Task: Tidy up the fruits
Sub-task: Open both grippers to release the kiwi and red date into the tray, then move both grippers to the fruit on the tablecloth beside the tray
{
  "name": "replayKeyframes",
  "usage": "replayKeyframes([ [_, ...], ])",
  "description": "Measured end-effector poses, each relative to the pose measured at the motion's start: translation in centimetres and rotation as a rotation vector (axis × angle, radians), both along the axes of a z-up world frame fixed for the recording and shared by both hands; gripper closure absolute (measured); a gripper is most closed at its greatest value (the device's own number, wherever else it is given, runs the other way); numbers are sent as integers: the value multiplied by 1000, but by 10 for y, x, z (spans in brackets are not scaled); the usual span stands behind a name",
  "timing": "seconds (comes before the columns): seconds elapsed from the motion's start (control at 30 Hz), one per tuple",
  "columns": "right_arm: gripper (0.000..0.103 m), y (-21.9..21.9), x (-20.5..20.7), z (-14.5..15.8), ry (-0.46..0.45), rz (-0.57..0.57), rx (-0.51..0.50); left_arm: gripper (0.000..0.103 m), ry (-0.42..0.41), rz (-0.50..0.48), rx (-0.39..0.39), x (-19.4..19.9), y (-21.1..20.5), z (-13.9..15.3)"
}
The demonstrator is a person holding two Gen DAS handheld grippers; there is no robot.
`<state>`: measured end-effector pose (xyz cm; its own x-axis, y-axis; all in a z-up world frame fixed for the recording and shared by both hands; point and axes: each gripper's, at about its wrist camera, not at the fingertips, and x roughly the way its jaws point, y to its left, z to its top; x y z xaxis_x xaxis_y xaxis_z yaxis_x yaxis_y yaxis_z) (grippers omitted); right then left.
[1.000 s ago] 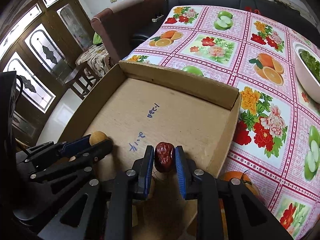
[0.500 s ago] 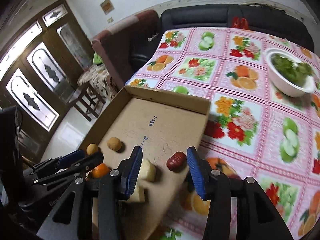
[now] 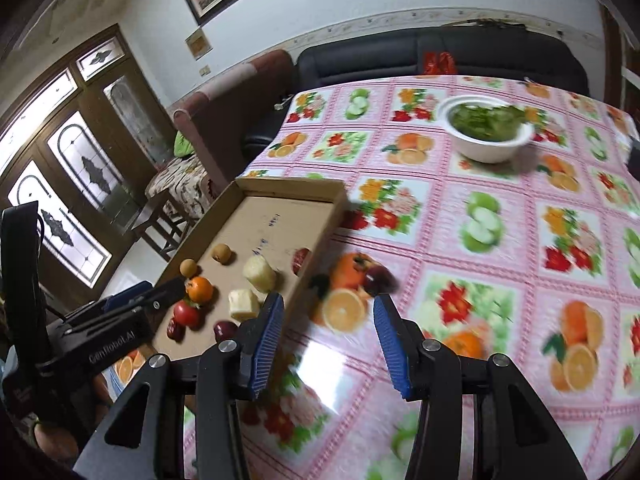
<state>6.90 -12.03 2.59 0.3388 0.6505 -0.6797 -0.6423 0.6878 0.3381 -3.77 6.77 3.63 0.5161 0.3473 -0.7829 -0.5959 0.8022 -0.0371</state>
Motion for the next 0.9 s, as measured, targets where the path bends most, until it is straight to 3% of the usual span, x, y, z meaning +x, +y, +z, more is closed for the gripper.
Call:
replayKeyframes([
  [0.33, 54, -69, -3, -18, 34, -111, -6, 53, 2, -48, -24, -6, -29, -2],
  [0.5, 54, -96, -4, -32, 66, -158, -11, 53, 6, -67, -77, -9, -39, -8],
  [0.9, 54, -148, -16, -52, 99, -232, -17, 53, 30, -190, -149, -2, -81, -17],
])
